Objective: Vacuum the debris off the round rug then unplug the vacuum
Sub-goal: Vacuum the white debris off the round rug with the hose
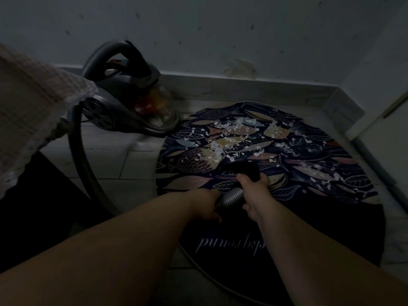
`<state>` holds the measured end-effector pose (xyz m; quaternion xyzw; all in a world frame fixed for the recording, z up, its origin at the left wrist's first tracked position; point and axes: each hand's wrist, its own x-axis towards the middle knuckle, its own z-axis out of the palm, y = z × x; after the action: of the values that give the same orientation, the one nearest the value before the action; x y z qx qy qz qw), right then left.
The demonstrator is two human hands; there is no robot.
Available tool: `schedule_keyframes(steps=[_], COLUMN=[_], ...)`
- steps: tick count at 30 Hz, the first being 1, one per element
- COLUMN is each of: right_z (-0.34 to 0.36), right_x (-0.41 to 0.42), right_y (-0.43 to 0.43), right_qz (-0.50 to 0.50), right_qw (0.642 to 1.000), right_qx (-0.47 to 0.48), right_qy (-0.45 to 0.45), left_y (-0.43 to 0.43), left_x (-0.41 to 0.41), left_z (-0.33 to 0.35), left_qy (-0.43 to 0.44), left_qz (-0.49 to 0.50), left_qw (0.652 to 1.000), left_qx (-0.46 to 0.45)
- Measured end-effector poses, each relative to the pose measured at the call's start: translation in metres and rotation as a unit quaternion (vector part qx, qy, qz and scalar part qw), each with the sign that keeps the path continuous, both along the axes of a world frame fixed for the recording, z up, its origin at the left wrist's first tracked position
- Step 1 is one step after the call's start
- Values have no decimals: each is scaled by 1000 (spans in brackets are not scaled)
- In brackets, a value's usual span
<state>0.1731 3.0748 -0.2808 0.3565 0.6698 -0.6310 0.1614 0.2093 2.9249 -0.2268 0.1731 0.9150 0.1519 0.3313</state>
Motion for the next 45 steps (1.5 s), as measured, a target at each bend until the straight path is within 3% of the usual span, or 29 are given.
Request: schedule_keyframes(steps=[13, 24, 45], right_z=[-1, -2, -3], right_x=[-23, -40, -46], right_y=[47, 54, 23], right_qz=[-122, -26, 40], right_qw=[991, 998, 998], right_qx=[58, 53, 47], right_qy=[22, -3, -8], left_y=[46, 46, 18], left_x=[-27, -36, -31], left_z=[-18, -25, -19], left_qy=[1, -18, -21], left_qz=[6, 19, 41], left_qw=[998, 997, 998], left_qx=[55, 73, 49])
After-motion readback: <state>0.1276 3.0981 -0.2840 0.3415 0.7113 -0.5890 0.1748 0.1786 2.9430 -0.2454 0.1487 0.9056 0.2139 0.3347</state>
